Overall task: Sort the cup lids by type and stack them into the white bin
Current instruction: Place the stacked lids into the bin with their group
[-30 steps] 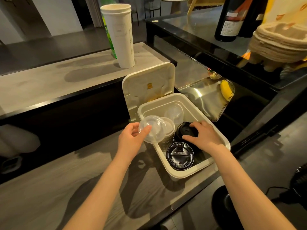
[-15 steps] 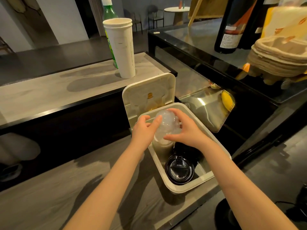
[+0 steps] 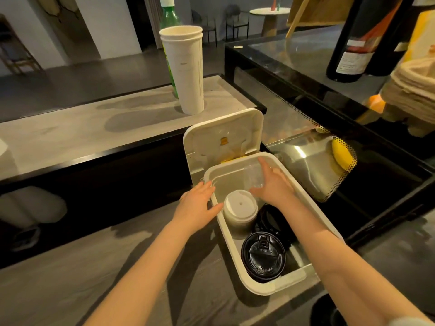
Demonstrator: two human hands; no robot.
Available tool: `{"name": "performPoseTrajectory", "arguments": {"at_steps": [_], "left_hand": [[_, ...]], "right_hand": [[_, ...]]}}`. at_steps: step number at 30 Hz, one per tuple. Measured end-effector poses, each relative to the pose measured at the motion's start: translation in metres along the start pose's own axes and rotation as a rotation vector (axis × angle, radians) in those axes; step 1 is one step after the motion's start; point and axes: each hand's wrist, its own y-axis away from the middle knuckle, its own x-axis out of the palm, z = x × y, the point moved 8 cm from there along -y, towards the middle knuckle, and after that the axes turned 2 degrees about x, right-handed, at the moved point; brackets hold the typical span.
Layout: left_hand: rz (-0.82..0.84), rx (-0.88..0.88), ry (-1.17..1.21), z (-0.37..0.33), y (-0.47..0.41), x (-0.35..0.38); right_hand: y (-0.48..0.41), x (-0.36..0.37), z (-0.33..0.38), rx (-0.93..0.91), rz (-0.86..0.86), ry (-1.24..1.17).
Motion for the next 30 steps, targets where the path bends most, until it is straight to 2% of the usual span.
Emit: {"name": "performPoseTrajectory", "arguments": {"at_steps": [3, 6, 8, 13, 17, 19, 24, 30], "left_hand": [[0.005, 0.005, -0.014, 0.001, 0.0, 0.001], [0.004, 0.008, -0.021, -0.001, -0.001, 0.002], [0.004, 0.006, -0.012, 0.0, 0.0, 0.003], [0.009, 0.003, 0.005, 0.0, 0.001, 0.004], [0.014, 0.0, 0.009, 0.0, 0.002, 0.005], [0.013, -0.003, 0.015, 0.0, 0.002, 0.005], [0.014, -0.008, 0.004, 0.0, 0.001, 0.006], [0.016, -0.012, -0.003, -0.003, 0.005, 0.005]], "right_hand": [[0.0, -0.004, 0.004, -0.055, -0.003, -0.042], [0.004, -0.013, 0.013, -0.187, -0.04, 0.107], [0.009, -0.013, 0.013, -0.213, -0.023, 0.172], [0.023, -0.017, 0.001, -0.148, -0.09, 0.143], [0.022, -0.031, -0.001, -0.049, -0.234, -0.082], [0.019, -0.035, -0.002, -0.012, -0.282, -0.12], [0.018, -0.031, 0.003, -0.097, -0.21, 0.087], [0.027, -0.017, 0.004, -0.162, -0.17, 0.165]]}}
